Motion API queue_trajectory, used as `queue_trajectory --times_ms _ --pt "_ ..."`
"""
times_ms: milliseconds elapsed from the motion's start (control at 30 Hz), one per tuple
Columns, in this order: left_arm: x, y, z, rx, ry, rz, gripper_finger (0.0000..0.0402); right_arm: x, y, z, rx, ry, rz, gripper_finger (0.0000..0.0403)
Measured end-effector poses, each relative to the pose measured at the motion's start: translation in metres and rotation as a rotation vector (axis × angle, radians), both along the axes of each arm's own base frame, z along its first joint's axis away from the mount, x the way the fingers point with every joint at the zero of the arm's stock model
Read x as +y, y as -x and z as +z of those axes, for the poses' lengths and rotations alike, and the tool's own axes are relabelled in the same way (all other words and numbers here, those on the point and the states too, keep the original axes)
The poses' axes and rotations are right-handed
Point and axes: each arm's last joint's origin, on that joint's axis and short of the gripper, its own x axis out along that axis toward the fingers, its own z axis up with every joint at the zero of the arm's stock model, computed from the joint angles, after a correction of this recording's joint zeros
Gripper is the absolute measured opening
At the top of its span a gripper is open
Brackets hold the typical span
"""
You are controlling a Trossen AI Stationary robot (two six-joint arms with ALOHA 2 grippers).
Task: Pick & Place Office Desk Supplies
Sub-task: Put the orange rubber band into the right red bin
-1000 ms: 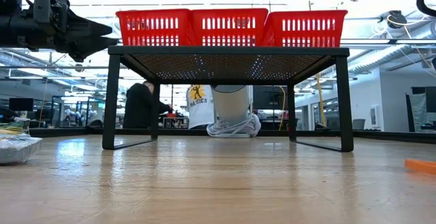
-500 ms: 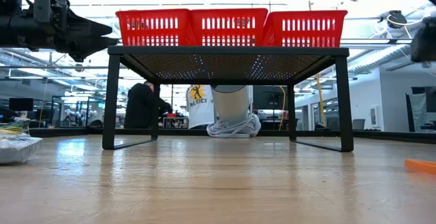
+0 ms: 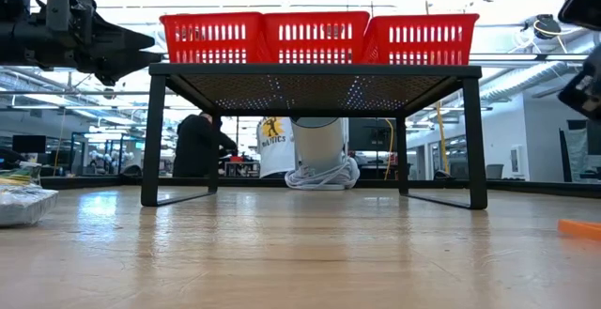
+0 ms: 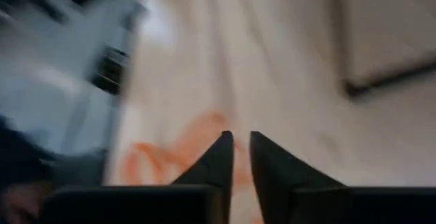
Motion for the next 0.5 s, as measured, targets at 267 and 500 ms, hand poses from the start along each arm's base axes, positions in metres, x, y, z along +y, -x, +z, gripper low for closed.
queue_trajectory --times_ms 267,500 --pt "0.000 0.000 0.000 0.000 0.000 0.000 0.0267 -0.012 0.013 -0.037 -0.047 0.002 0.091 0.0154" --pt "0.000 0.000 0.000 0.000 0.000 0.000 0.0267 -0.017 0.021 -0.055 0.165 0.012 0.126 0.0152"
